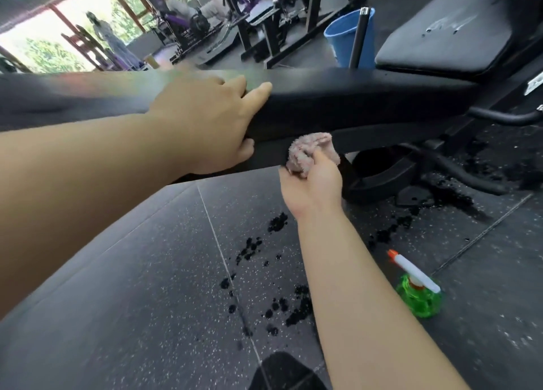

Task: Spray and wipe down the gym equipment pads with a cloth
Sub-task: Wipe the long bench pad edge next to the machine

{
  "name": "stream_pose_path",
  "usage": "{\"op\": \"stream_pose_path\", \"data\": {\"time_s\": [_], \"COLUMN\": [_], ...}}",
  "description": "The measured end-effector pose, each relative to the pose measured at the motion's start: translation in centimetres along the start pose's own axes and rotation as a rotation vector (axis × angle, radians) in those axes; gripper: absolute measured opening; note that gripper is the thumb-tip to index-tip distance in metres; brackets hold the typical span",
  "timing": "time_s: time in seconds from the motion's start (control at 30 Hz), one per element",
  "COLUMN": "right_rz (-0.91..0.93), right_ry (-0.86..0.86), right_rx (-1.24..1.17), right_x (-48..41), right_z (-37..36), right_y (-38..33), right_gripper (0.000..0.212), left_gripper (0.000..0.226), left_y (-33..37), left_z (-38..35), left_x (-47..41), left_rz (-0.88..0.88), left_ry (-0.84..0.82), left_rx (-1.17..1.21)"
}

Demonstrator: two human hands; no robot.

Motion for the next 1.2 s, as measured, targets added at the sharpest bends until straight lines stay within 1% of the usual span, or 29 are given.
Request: {"op": "stream_pose_path", "data": {"time_s": [0.1, 0.17, 0.27, 0.37, 0.4, 0.43, 0.5, 0.63, 0.73, 0.83, 0.87, 0.9, 0.93, 0.97, 1.0, 1.07, 1.13, 1.17, 1.2], "right_rz": [-0.184, -0.231, -0.155, -0.063, -0.065, -0.076, -0.105, -0.216, -0.262, -0.221, -0.198, -0.186, -0.163, -0.148, -0.146, -0.169, -0.170, -0.173, -0.186], "right_ry": [-0.068, -0.071, -0.016, 0.010, -0.004, -0.034, -0.094, -0.217, -0.295, -0.367, -0.360, -0.325, -0.256, -0.198, -0.159, -0.148, -0.158, -0.165, -0.170], "right_rx": [0.116, 0.103, 0.046, -0.094, -0.119, -0.138, -0.124, -0.036, 0.061, -0.013, -0.049, -0.103, -0.150, -0.179, -0.188, -0.220, -0.190, -0.156, -0.123], "right_x": [2.8, 3.1, 1.9, 0.7, 0.8, 0.8, 1.4, 3.1, 3.9, 3.2, 2.9, 2.5, 2.0, 1.7, 1.6, 1.8, 2.0, 1.8, 1.8], "right_z": [-0.9, -1.1, -0.5, 0.4, 0.3, 0.0, -0.5, -1.4, -1.9, -2.1, -2.1, -2.0, -1.7, -1.5, -1.4, -1.4, -1.4, -1.2, -1.0], "right_y": [3.3, 4.0, 2.0, 1.0, 1.5, 2.3, 3.9, 7.6, 9.6, 8.3, 7.5, 6.9, 6.3, 6.1, 6.0, 6.4, 6.6, 6.5, 6.1], "right_gripper": [0.026, 0.031, 0.032, 0.024, 0.027, 0.032, 0.035, 0.027, 0.037, 0.048, 0.044, 0.034, 0.025, 0.021, 0.022, 0.025, 0.028, 0.031, 0.033], "left_gripper": [0.076, 0.076, 0.073, 0.073, 0.073, 0.074, 0.075, 0.076, 0.074, 0.069, 0.070, 0.070, 0.069, 0.067, 0.065, 0.058, 0.052, 0.048, 0.043], "left_y": [0.4, 0.9, 0.8, 0.3, 0.1, 0.0, 0.1, 0.3, 0.3, -0.1, -0.8, -1.9, -2.7, -3.4, -3.7, -3.4, -3.0, -2.8, -2.5], "left_z": [-0.9, -0.9, -0.4, -0.5, -0.5, -0.5, -0.4, -0.7, -0.8, -0.7, -0.5, -0.2, 0.0, 0.2, 0.1, -0.2, 0.0, 0.3, 0.5], "left_x": [0.6, 0.4, 0.4, 0.4, 0.5, 0.4, 0.7, 1.3, 1.1, 1.5, 2.0, 2.6, 2.9, 3.3, 3.8, 4.0, 3.6, 3.7, 4.2], "left_rz": [-0.029, -0.012, 0.022, -0.025, -0.040, -0.044, -0.044, -0.097, -0.080, -0.120, -0.125, -0.111, -0.091, -0.074, -0.073, -0.080, -0.058, -0.087, -0.158], "left_ry": [0.093, 0.122, 0.123, 0.119, 0.115, 0.114, 0.134, 0.255, 0.235, 0.207, 0.202, 0.203, 0.215, 0.218, 0.205, 0.176, 0.166, 0.205, 0.264], "left_rx": [0.016, 0.018, 0.056, 0.089, 0.098, 0.095, 0.058, -0.004, -0.003, 0.014, 0.036, 0.065, 0.087, 0.086, 0.075, 0.066, 0.088, 0.142, 0.228]}}
Point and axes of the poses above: each hand's wrist, its own x-axis away from the middle knuckle, its own z-axis out of the back of the hand, y = z × x, the point moved 2 cm from there along -x, towards the middle knuckle, and after that the axes turned 9 degrees about z, right-handed, at the moved point
